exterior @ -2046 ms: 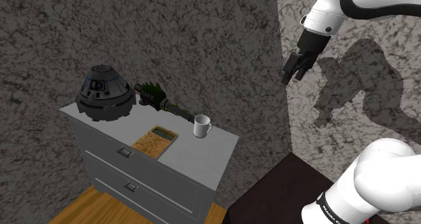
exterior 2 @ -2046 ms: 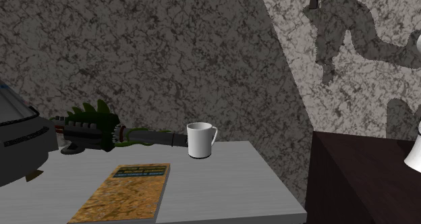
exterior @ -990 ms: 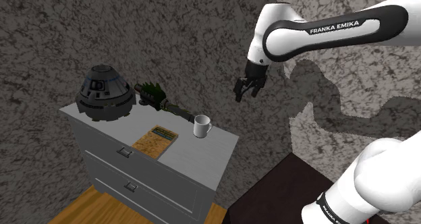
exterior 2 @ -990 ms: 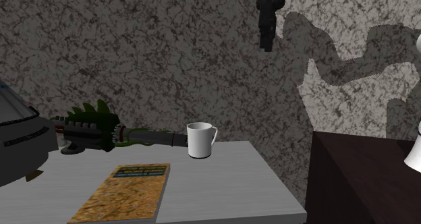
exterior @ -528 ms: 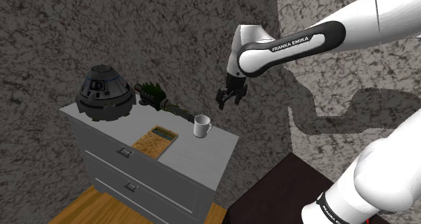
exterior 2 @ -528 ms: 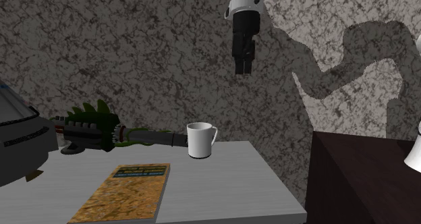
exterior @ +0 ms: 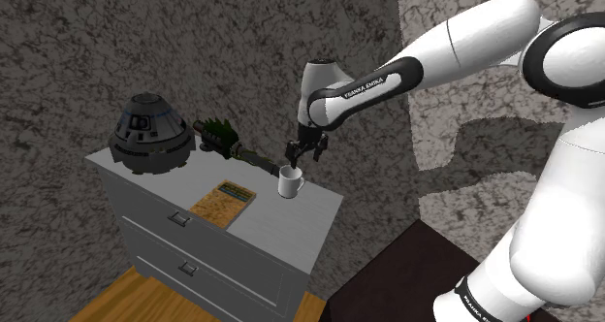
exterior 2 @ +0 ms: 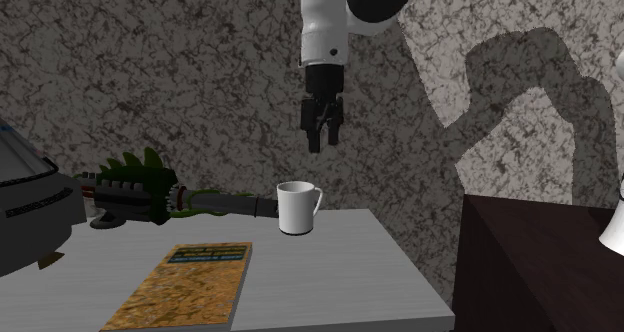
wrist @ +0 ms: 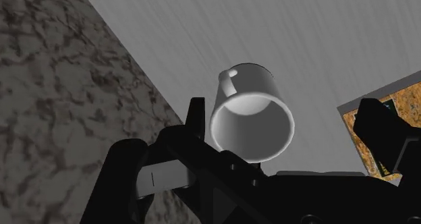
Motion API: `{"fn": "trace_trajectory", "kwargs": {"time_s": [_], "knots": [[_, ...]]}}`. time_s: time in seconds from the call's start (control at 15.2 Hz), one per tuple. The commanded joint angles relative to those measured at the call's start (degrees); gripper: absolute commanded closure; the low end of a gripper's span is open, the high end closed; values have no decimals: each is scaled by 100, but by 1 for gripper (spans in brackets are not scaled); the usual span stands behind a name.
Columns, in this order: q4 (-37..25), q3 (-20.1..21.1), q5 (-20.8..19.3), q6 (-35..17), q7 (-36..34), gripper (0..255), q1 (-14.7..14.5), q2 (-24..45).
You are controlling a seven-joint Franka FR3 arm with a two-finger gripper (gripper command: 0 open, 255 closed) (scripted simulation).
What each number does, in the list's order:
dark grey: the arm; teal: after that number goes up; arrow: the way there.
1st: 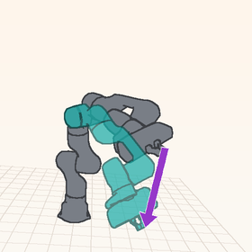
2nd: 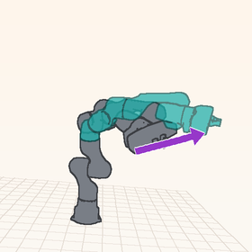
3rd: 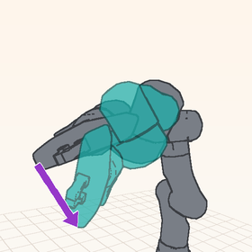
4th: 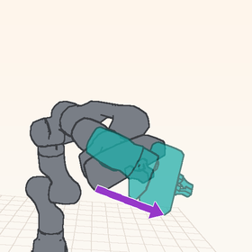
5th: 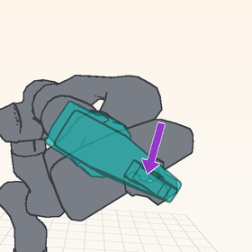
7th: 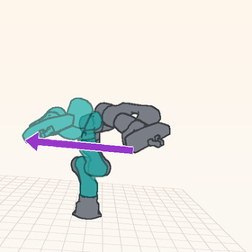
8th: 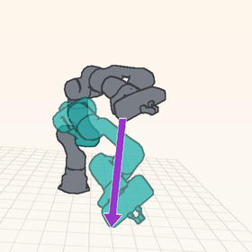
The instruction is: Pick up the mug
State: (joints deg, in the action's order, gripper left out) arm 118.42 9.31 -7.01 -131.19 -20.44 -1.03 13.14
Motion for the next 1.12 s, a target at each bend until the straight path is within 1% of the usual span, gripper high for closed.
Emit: {"fn": "trace_trajectory", "kwargs": {"time_s": [0.0, 0.46, 0.92, 1.06], "knots": [[-365, -17, -108, -55, -139, 0, -65, 458], [-1806, -155, -362, -78, -442, 0, -313, 2037], [-1818, -214, -437, -435, -507, 0, -352, 2408], [-1821, -219, -443, -463, -512, 0, -356, 2440]]}}
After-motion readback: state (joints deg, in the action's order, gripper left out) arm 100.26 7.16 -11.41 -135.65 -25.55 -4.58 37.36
